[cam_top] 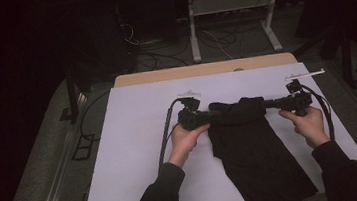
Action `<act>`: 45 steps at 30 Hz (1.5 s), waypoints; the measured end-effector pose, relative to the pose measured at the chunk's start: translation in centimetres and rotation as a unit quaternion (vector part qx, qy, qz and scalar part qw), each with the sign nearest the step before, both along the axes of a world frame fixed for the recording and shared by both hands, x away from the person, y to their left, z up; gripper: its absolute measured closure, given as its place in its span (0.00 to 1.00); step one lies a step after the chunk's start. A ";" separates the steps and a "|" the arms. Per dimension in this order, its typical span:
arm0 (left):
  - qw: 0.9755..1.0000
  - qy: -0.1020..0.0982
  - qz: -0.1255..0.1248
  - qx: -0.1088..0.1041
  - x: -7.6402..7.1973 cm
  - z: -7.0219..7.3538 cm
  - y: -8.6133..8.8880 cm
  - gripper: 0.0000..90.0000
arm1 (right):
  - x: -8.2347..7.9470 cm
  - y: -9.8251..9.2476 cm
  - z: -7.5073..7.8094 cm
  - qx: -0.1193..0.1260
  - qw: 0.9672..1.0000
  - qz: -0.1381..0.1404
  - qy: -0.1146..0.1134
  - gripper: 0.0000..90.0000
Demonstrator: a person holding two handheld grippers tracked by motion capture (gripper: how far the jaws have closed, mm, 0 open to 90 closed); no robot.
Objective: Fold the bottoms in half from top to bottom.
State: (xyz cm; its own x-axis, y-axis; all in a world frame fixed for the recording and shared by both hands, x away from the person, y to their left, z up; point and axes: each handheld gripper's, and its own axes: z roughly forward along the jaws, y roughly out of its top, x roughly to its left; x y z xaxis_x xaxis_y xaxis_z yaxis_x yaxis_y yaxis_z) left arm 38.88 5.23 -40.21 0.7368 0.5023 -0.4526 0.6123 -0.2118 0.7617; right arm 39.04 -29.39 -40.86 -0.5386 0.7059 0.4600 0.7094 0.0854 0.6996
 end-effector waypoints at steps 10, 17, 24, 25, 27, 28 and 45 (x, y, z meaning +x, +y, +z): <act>1.000 -0.004 -0.018 -0.007 -1.3 0.2 -0.4 0.96 | -1.2 -0.5 0.2 -0.003 1.000 0.010 0.006 0.97; 0.999 -0.009 -0.029 -0.011 -2.6 0.0 -0.8 0.96 | -2.1 -0.9 0.2 -0.009 1.000 0.018 0.008 0.97; 0.999 -0.006 -0.040 -0.008 -3.6 -0.3 -0.9 0.96 | -2.7 -1.2 0.1 -0.011 1.000 0.024 0.013 0.97; 0.999 -0.005 -0.042 -0.010 -3.7 -0.4 -0.9 0.96 | -2.8 -1.2 0.1 -0.011 1.000 0.025 0.014 0.97; 0.999 -0.002 -0.043 -0.011 -4.0 -0.6 -0.9 0.96 | -3.1 -1.2 0.1 -0.015 0.999 0.028 0.016 0.97; 0.999 0.000 -0.043 -0.012 -4.1 -0.7 -1.0 0.96 | -3.2 -1.2 0.1 -0.016 0.999 0.030 0.017 0.97; 0.998 0.031 -0.050 0.000 -5.8 -3.7 -0.7 0.96 | -4.0 -1.3 -1.6 -0.037 0.995 0.066 0.061 0.96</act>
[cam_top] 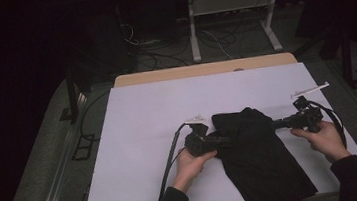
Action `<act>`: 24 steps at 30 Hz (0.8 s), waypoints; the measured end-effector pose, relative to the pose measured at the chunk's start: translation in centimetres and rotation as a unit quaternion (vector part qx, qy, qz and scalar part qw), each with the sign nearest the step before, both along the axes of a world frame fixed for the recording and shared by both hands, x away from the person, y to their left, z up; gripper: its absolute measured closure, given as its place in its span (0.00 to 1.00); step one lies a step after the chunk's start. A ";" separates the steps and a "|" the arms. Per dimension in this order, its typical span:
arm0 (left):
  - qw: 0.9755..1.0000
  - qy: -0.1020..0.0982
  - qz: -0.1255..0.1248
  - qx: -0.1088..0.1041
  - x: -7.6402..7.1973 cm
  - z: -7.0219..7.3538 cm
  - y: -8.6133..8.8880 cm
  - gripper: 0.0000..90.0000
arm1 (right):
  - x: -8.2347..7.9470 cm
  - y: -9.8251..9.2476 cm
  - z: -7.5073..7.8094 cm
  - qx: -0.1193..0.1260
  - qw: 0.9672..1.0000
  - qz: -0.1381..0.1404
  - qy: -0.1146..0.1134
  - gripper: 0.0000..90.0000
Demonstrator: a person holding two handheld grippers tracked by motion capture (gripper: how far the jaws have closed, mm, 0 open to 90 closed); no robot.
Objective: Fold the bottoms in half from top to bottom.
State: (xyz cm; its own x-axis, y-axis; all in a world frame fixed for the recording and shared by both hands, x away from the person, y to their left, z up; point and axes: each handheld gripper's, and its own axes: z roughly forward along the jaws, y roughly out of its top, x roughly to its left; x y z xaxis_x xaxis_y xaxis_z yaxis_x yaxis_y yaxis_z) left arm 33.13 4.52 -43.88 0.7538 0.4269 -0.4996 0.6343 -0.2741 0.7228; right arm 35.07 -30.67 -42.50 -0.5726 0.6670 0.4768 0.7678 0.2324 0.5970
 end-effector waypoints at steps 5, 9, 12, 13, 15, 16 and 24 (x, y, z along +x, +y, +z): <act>1.000 0.005 -0.006 0.002 -0.2 -0.5 -0.1 0.95 | -0.2 -0.2 -0.4 -0.009 1.000 0.009 0.006 0.96; 1.000 0.010 -0.011 0.001 -0.5 -1.0 -0.2 0.95 | -0.6 -0.4 -0.8 -0.019 1.000 0.016 0.013 0.95; 1.000 0.012 -0.015 0.003 -0.7 -1.4 -0.2 0.95 | -0.9 -0.6 -1.0 -0.026 0.999 0.019 0.017 0.95; 1.000 0.014 -0.017 0.003 -0.8 -1.6 -0.3 0.95 | -0.9 -0.6 -1.0 -0.027 0.999 0.019 0.017 0.95; 1.000 0.016 -0.021 0.007 -1.0 -1.7 -0.4 0.95 | -1.0 -0.8 -1.1 -0.028 0.999 0.018 0.020 0.95; 1.000 0.016 -0.022 0.007 -1.1 -1.8 -0.4 0.95 | -1.1 -0.9 -1.2 -0.028 0.999 0.018 0.021 0.95; 0.999 0.012 -0.036 0.023 -1.5 -1.8 -0.6 0.95 | -1.4 -1.0 -1.5 -0.038 0.998 0.028 0.028 0.95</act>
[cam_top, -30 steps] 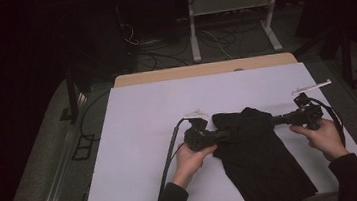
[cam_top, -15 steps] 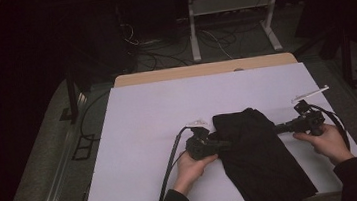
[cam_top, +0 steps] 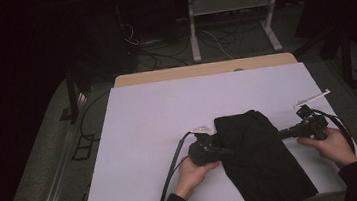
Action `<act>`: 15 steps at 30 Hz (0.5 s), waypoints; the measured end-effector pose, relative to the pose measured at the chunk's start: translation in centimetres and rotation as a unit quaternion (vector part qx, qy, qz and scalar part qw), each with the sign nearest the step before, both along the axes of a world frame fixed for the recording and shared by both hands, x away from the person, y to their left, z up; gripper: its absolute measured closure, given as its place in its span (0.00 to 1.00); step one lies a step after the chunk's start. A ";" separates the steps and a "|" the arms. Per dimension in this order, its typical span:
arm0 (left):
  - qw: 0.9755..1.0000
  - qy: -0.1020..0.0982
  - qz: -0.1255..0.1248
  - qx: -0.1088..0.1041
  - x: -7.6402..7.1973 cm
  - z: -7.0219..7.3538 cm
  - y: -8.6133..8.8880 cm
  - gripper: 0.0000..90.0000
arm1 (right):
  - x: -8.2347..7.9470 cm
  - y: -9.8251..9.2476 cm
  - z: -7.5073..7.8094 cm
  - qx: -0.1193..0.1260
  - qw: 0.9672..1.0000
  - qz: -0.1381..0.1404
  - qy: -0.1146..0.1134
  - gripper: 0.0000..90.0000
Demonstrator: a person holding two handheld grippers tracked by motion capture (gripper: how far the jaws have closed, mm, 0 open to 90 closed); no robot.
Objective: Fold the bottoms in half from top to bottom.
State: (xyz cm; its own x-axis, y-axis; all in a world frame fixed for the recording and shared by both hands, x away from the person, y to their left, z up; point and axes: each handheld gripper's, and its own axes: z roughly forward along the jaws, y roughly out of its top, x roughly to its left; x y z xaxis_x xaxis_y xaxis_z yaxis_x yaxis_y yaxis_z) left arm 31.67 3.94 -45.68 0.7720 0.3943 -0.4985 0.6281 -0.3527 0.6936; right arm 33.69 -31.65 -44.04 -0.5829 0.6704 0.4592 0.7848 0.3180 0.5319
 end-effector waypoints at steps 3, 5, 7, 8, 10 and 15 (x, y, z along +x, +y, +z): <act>1.000 0.001 -0.001 0.000 0.0 0.0 0.0 0.95 | -0.1 -0.1 -0.1 -0.002 1.000 0.000 0.007 0.94; 1.000 0.002 -0.002 0.001 0.0 -0.1 -0.1 0.95 | -0.1 -0.2 -0.2 -0.004 1.000 -0.001 0.011 0.91; 1.000 0.002 -0.002 -0.001 0.0 -0.1 -0.1 0.95 | -0.2 -0.3 -0.1 -0.012 1.000 -0.003 0.004 0.81; 1.000 0.003 -0.003 -0.002 0.0 -0.1 -0.1 0.95 | -0.3 -0.4 -0.1 -0.011 1.000 -0.005 0.000 0.75; 1.000 -0.002 -0.004 -0.002 0.0 -0.1 -0.1 0.95 | -0.3 -0.6 0.2 0.000 1.000 -0.010 -0.011 0.67; 1.000 -0.003 -0.006 0.000 0.0 -0.1 -0.1 0.95 | -0.5 -0.7 0.7 0.010 0.999 -0.011 -0.033 0.53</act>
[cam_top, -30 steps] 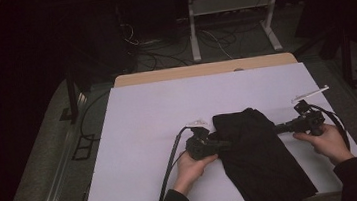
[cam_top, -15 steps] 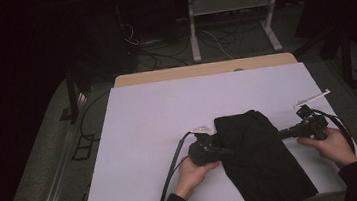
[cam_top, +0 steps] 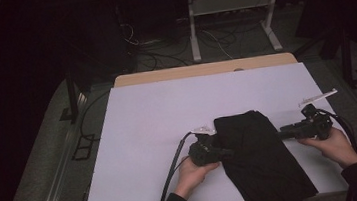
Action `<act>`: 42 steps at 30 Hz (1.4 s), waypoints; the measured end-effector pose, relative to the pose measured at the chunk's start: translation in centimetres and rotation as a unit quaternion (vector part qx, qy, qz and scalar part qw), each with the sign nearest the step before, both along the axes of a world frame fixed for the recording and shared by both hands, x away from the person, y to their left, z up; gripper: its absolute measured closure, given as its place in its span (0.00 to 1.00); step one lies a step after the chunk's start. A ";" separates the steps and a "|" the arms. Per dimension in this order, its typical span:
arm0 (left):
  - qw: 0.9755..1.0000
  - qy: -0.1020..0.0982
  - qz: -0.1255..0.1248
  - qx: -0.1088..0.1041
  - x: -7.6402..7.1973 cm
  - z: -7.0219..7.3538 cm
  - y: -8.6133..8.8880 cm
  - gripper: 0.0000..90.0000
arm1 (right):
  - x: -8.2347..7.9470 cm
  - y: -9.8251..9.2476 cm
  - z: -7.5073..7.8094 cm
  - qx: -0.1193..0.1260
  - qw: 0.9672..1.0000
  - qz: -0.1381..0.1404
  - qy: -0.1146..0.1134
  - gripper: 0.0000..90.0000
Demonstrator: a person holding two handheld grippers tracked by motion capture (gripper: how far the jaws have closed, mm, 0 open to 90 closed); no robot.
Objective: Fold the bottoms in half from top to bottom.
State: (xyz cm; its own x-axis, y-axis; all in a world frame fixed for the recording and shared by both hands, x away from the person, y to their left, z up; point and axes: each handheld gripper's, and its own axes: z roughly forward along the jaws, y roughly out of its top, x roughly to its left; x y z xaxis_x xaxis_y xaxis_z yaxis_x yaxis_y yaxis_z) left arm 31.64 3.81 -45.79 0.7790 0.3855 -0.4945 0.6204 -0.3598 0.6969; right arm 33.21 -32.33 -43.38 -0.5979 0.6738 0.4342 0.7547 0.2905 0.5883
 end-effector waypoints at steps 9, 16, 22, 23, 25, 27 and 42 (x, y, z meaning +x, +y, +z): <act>1.000 -0.002 0.002 0.004 0.0 0.1 0.1 0.94 | 0.3 0.6 0.3 -0.001 1.000 -0.018 -0.007 0.14; 1.000 0.002 0.000 0.014 0.1 0.5 0.0 0.94 | 0.4 1.1 1.3 0.008 1.000 -0.020 -0.017 0.01; 1.000 0.002 0.000 0.016 0.0 0.7 -0.1 0.95 | 1.2 1.7 2.2 0.006 0.999 -0.022 -0.031 0.00; 1.000 0.002 -0.001 0.017 0.0 0.7 -0.1 0.95 | 1.4 1.8 2.3 0.008 0.999 -0.022 -0.033 0.00; 1.000 0.000 -0.003 0.018 0.0 0.7 -0.2 0.95 | 2.0 2.1 2.5 0.003 0.999 -0.020 -0.036 0.00; 1.000 0.000 -0.003 0.018 -0.1 0.6 -0.3 0.95 | 2.6 2.5 2.7 -0.001 0.999 -0.014 -0.040 0.00; 1.000 0.000 0.007 0.020 0.0 0.6 -0.5 0.96 | 5.4 3.7 3.1 -0.025 0.998 -0.022 -0.048 0.00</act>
